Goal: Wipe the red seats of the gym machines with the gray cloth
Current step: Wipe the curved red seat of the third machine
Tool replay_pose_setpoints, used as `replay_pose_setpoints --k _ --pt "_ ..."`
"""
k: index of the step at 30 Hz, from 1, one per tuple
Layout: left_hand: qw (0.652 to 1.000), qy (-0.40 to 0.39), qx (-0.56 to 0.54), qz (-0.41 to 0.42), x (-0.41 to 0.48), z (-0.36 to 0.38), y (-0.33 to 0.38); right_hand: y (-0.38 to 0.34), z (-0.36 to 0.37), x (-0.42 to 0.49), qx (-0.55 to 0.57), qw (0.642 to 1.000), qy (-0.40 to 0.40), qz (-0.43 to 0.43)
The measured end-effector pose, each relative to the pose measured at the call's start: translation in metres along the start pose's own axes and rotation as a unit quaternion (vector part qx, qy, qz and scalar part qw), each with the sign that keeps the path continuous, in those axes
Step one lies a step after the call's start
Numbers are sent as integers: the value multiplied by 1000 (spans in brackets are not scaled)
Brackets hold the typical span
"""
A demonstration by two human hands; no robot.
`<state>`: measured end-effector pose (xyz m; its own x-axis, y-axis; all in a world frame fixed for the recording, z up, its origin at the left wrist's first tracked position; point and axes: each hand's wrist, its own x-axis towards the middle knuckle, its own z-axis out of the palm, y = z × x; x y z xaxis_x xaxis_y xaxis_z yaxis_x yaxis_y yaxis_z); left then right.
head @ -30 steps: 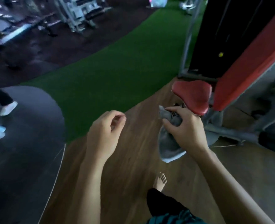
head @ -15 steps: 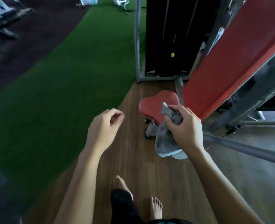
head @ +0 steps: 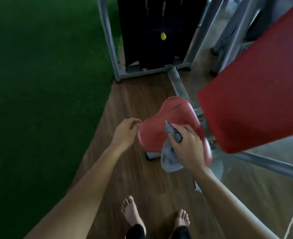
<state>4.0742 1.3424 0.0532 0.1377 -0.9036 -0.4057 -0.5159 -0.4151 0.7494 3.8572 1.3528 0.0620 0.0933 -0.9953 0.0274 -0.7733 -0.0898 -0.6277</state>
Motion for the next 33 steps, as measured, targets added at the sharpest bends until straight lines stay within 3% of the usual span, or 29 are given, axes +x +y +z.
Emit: replay_pose_setpoints --k 5,9,12,17,20,24,28,30,33 --pt "998 24 -36 37 62 49 -56 43 82 36 -108 989 -41 -87" --pt "993 85 -58 55 69 67 -80 65 106 62 -127 992 9 -10" --pt "988 105 -88 65 65 70 -80 64 125 42 -111 992 62 -24" --pt "984 68 -161 38 67 65 -79 64 135 13 -111 980 80 -146" --pt "967 14 -255 16 63 61 -80 60 135 36 -117 982 88 -122" --pt "971 1 -235 30 62 59 -82 38 147 51 -109 987 116 -21" --pt "977 8 -211 36 63 61 -87 42 142 19 -102 978 88 -160" --pt "974 13 -224 29 61 60 -86 57 130 31 -124 974 49 -184" --pt "988 12 -147 34 66 56 -86 85 113 70 -138 987 52 -69"
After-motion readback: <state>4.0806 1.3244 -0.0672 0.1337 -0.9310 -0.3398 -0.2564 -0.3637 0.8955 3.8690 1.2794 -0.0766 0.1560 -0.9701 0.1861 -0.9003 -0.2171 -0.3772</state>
